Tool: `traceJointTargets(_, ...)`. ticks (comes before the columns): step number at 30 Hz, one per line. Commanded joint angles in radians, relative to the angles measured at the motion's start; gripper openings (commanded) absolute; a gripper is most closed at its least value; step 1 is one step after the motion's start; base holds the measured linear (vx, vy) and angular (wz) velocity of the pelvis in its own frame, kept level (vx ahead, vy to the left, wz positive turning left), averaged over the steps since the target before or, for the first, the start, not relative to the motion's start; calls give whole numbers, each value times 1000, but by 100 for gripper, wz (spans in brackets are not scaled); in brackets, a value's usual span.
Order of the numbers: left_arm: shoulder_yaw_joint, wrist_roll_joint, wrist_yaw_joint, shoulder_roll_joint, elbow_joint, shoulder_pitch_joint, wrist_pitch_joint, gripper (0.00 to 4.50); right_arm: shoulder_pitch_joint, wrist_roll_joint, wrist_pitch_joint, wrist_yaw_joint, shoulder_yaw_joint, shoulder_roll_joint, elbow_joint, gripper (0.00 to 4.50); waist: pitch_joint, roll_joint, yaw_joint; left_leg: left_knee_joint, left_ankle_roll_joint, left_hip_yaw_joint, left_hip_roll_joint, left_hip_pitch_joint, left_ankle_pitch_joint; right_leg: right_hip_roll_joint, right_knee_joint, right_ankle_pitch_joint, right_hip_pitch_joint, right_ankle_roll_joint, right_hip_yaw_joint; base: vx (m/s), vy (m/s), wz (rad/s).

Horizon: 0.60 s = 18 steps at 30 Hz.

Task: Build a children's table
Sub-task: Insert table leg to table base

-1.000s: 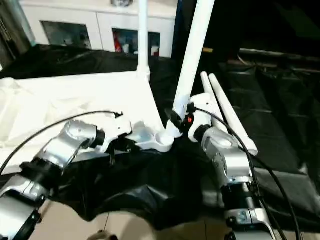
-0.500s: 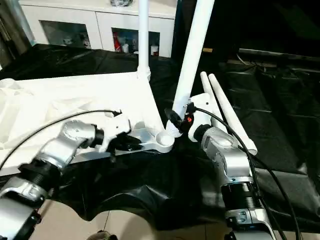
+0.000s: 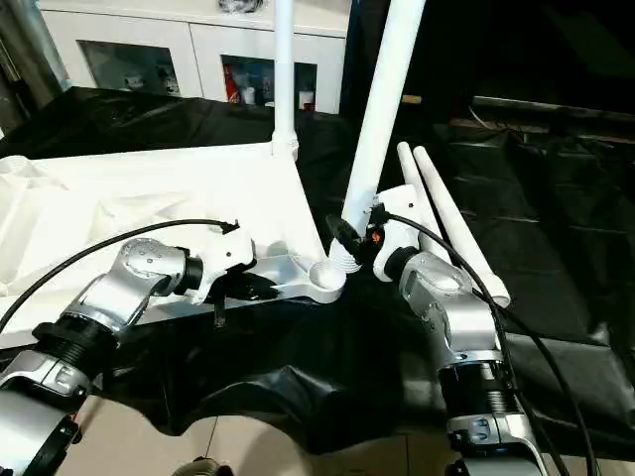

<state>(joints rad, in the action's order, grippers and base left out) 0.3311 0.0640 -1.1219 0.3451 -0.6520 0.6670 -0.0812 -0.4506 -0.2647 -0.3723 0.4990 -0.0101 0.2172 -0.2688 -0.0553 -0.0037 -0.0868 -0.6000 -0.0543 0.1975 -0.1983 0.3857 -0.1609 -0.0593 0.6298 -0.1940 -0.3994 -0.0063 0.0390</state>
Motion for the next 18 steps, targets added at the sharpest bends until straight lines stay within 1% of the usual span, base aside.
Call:
traceJointTargets(1, -5, -1, -11, 5, -6, 7, -5, 0, -4, -2, -33, 19, 14, 10, 20, 186, 68, -2, 2, 72, -17, -20, -32, -27, -232, -77, -83, -193, 37, -189, -43, 0, 0, 0)
traceJointTargets(4, -4, -4, -21, 7, -2, 3, -10, 0, -5, -5, -42, 35, 22, 14, 23, 186, 67, -2, 2, 72, -16, -20, -32, -27, -236, -78, -85, -204, 38, -187, -43, 0, 0, 0)
traceJointTargets(5, 4, -2, -36, 13, 11, -9, -25, 0, -11, -32, -87, 72, 27, 20, 35, 186, 67, -4, 3, 72, -15, -20, -32, -27, -239, -77, -85, -207, 39, -186, -43, 0, 0, 0)
traceJointTargets(6, 9, 0, -42, 17, 22, -16, -29, 0, -14, -42, -115, 95, 37, 29, 41, 186, 67, -3, 2, 73, -10, -21, -32, -27, -235, -77, -83, -203, 40, -189, -43, 0, 0, 0)
traceJointTargets(7, 12, 1, -45, 20, 29, -21, -31, 0, -16, -47, -132, 110, 44, 35, 45, 186, 67, -3, 3, 73, -10, -21, -33, -26, -232, -77, -83, -201, 41, -189, -42, 0, 0, 0)
traceJointTargets(8, 14, 0, -44, 19, 35, -24, -36, 0, -17, -47, -142, 127, 53, 43, 46, 186, 67, -6, 3, 73, -8, -20, -34, -27, -230, -77, -84, -199, 39, -190, -43, 0, 0, 0)
traceJointTargets(9, 14, -1, -42, 18, 39, -25, -39, 0, -18, -48, -148, 137, 59, 48, 46, 186, 66, -4, 1, 73, -9, -20, -34, -27, -231, -78, -84, -200, 38, -191, -43, 0, 0, 0)
traceJointTargets(10, 14, -3, -40, 16, 44, -27, -44, 0, -19, -45, -147, 145, 62, 51, 43, 186, 67, -13, 1, 72, -7, -18, -34, -26, -229, -78, -84, -201, 39, -190, -43, 0, 0, 0)
traceJointTargets(11, 13, -6, -38, 14, 56, -31, -52, 0, -23, -44, -146, 152, 64, 52, 37, 186, 67, -8, -1, 73, -8, -20, -34, -25, -221, -80, -83, -205, 38, -188, -43, 0, 0, 0)
traceJointTargets(12, 13, -10, -38, 12, 75, -39, -62, 0, -28, -42, -151, 161, 68, 53, 29, 186, 67, -11, 0, 73, -9, -20, -36, -26, -223, -81, -82, -208, 38, -188, -43, 0, 0, 0)
traceJointTargets(13, 13, -11, -38, 11, 87, -43, -68, 0, -32, -37, -151, 167, 73, 54, 21, 186, 66, -18, 2, 73, -9, -19, -36, -26, -223, -80, -83, -211, 37, -190, -42, 0, 0, 0)
traceJointTargets(14, 13, -12, -38, 11, 94, -46, -72, 0, -34, -34, -153, 172, 77, 55, 18, 186, 66, -15, 0, 73, -8, -20, -36, -26, -219, -81, -82, -212, 38, -189, -42, 0, 0, 0)
traceJointTargets(16, 14, -10, -35, 13, 106, -50, -77, 0, -43, -36, -176, 181, 84, 57, 10, 186, 65, -19, 0, 74, -10, -18, -36, -27, -221, -80, -85, -223, 35, -187, -43, 0, 0, 0)
traceJointTargets(17, 14, -10, -35, 13, 107, -50, -77, 0, -43, -37, -178, 181, 85, 57, 10, 186, 65, -18, 0, 74, -11, -19, -35, -27, -221, -80, -84, -223, 35, -187, -43, 0, 0, 0)
traceJointTargets(18, 13, -5, -29, 17, 111, -52, -79, 0, -48, -38, -191, 192, 97, 62, 11, 186, 65, -20, 0, 75, -11, -19, -36, -27, -216, -80, -83, -217, 36, -185, -42, 0, 0, 0)
